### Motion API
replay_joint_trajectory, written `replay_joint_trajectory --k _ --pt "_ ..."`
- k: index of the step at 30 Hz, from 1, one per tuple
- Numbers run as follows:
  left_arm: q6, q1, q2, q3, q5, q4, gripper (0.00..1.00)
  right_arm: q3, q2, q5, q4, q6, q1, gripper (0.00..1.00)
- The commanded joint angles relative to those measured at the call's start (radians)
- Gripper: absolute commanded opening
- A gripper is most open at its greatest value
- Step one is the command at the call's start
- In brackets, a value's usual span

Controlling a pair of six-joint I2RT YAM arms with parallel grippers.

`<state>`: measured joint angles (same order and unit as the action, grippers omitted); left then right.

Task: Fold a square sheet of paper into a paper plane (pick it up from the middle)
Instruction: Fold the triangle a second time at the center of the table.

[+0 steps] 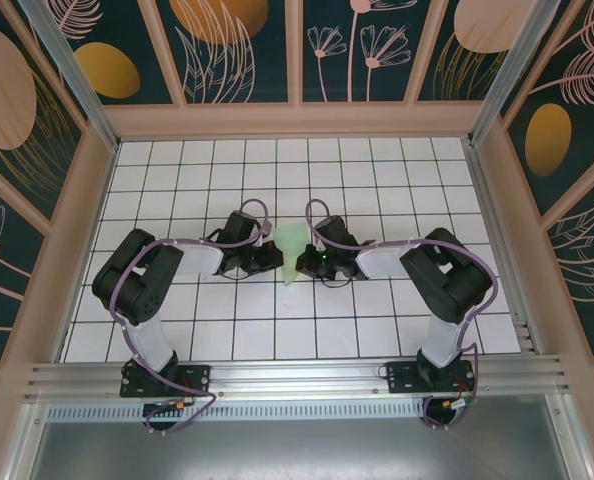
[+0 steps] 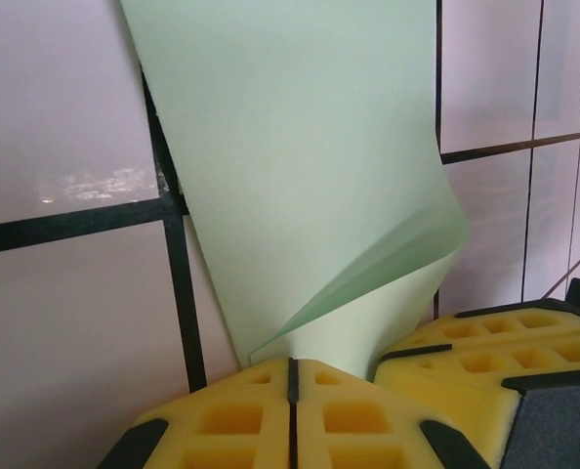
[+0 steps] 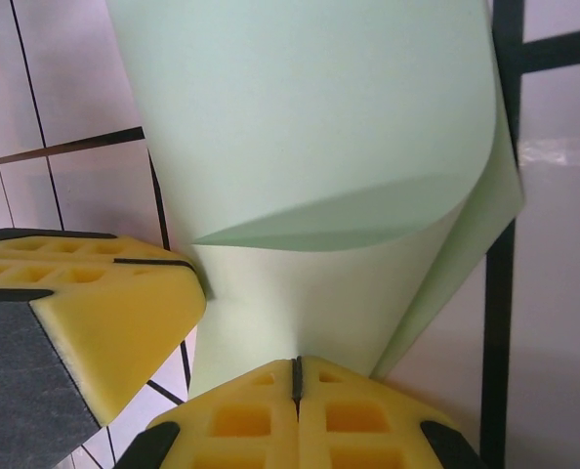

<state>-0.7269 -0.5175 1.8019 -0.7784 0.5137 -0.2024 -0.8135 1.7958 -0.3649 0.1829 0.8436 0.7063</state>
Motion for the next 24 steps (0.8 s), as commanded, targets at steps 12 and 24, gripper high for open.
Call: replay_joint_trajectory --k 12,24 --pt "0.0 -0.007 -0.05 0.004 0.038 -0.04 0.17 0.032 -0.025 0.03 -0.018 0.024 -0.005 0.05" --pt "0.01 -0.022 0.016 -0.017 0.013 0.0 0.13 0.0 -0.029 0.015 -0.008 0.019 -0.005 0.05"
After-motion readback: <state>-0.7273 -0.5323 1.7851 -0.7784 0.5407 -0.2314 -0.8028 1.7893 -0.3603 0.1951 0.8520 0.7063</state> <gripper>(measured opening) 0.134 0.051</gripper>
